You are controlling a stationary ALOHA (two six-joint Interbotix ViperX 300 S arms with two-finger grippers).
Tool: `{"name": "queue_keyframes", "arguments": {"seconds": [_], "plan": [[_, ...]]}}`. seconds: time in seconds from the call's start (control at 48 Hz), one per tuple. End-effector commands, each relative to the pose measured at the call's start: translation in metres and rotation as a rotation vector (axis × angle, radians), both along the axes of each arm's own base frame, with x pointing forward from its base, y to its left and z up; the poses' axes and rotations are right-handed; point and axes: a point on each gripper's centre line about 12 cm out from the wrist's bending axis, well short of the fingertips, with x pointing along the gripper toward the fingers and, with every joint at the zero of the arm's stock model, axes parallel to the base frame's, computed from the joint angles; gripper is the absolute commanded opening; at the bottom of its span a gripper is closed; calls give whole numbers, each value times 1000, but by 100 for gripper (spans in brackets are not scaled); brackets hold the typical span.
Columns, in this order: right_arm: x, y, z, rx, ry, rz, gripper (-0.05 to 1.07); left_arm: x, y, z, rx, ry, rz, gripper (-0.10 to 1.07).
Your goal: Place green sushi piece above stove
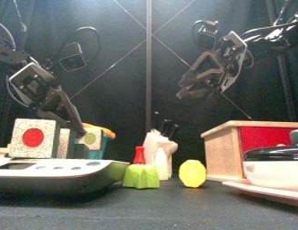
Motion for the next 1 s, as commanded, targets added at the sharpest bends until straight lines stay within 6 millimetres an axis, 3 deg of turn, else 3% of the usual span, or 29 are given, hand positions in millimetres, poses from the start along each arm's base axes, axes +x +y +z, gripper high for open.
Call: {"name": "queue_keyframes", "arguments": {"seconds": [0.0,0.417,0.979], "plan": [[1,0,8,-3,-25,0,83,1,0,10,1,-28,-3,63],[3,-1,7,-2,-22,0,83,-37,16,11,-11,-15,57,63],[10,-2,0,-1,2,0,83,-46,42,-15,-7,84,160,65]]}}
